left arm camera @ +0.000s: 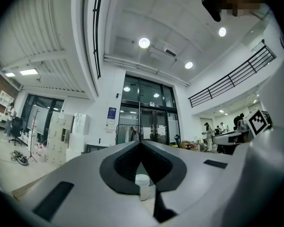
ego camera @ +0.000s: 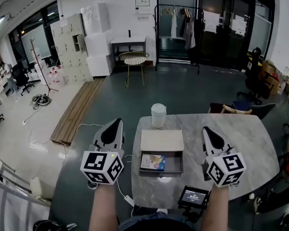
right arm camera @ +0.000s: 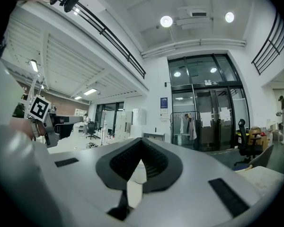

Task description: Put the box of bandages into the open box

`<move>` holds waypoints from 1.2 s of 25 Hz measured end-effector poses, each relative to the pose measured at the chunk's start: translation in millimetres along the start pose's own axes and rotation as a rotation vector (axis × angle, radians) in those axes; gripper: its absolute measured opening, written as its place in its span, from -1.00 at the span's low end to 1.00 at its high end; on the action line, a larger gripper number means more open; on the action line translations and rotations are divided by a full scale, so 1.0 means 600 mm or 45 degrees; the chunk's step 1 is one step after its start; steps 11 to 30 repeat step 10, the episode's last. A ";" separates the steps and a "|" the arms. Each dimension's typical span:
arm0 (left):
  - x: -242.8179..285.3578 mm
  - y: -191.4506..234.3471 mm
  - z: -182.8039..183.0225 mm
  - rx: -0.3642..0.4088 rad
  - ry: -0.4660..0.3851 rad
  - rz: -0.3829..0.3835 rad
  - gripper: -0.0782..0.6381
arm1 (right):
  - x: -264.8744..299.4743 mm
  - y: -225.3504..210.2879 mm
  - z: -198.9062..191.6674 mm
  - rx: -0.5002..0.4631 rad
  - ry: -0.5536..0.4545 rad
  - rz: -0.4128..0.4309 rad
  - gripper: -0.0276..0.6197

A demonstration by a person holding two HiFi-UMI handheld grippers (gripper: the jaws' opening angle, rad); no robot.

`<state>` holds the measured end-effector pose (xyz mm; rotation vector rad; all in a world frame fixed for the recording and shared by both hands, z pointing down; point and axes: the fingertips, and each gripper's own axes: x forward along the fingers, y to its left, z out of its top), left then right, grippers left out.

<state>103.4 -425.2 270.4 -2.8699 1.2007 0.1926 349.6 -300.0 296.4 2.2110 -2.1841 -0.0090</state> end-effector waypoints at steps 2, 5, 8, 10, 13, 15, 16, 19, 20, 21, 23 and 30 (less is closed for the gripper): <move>0.001 -0.002 0.001 0.007 0.006 -0.006 -0.75 | 0.000 0.000 0.001 0.004 -0.005 0.005 -0.84; 0.003 -0.004 0.003 0.023 0.012 -0.017 -0.75 | 0.001 -0.001 0.003 -0.002 -0.015 0.009 -0.84; 0.000 -0.003 0.004 0.031 0.011 -0.015 -0.75 | 0.000 0.000 0.005 -0.006 -0.025 0.013 -0.84; -0.003 -0.002 0.003 0.033 0.012 -0.011 -0.75 | -0.001 0.002 0.006 -0.006 -0.032 0.017 -0.84; -0.003 -0.002 0.003 0.033 0.012 -0.011 -0.75 | -0.001 0.002 0.006 -0.006 -0.032 0.017 -0.84; -0.003 -0.002 0.003 0.033 0.012 -0.011 -0.75 | -0.001 0.002 0.006 -0.006 -0.032 0.017 -0.84; -0.003 -0.002 0.003 0.033 0.012 -0.011 -0.75 | -0.001 0.002 0.006 -0.006 -0.032 0.017 -0.84; -0.003 -0.002 0.003 0.033 0.012 -0.011 -0.75 | -0.001 0.002 0.006 -0.006 -0.032 0.017 -0.84; -0.003 -0.002 0.003 0.033 0.012 -0.011 -0.75 | -0.001 0.002 0.006 -0.006 -0.032 0.017 -0.84; -0.003 -0.002 0.003 0.033 0.012 -0.011 -0.75 | -0.001 0.002 0.006 -0.006 -0.032 0.017 -0.84; -0.003 -0.002 0.003 0.033 0.012 -0.011 -0.75 | -0.001 0.002 0.006 -0.006 -0.032 0.017 -0.84; -0.003 -0.002 0.003 0.033 0.012 -0.011 -0.75 | -0.001 0.002 0.006 -0.006 -0.032 0.017 -0.84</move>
